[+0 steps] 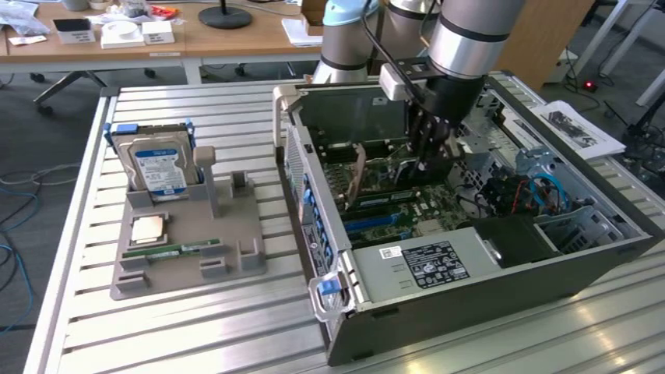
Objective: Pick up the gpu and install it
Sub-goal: 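Insert the gpu into the slot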
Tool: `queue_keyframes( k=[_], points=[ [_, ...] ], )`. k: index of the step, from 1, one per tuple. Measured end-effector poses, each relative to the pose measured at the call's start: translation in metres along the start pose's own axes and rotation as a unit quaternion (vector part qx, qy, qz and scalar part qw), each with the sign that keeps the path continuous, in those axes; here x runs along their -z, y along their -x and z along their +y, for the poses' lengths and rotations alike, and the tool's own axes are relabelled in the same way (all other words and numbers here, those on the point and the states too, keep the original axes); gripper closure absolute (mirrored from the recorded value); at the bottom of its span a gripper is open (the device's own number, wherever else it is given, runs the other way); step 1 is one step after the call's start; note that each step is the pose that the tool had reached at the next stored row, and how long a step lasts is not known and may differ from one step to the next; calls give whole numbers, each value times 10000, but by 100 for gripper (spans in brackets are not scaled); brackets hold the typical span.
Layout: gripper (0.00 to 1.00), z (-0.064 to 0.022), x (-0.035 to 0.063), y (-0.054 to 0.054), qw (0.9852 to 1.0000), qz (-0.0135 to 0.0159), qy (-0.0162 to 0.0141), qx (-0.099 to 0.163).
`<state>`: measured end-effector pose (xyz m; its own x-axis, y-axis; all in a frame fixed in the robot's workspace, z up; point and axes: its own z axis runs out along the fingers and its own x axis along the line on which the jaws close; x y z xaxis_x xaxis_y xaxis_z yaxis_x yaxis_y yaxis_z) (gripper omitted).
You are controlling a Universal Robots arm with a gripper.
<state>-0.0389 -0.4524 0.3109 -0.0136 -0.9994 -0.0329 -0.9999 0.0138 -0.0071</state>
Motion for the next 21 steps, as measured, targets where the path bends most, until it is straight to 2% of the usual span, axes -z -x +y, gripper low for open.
queue_keyframes(
  k=[12,21],
  points=[
    [73,28,-182,-12,10000,1,0,1],
    [73,48,-281,-16,10000,1,-1,1]
  ],
)
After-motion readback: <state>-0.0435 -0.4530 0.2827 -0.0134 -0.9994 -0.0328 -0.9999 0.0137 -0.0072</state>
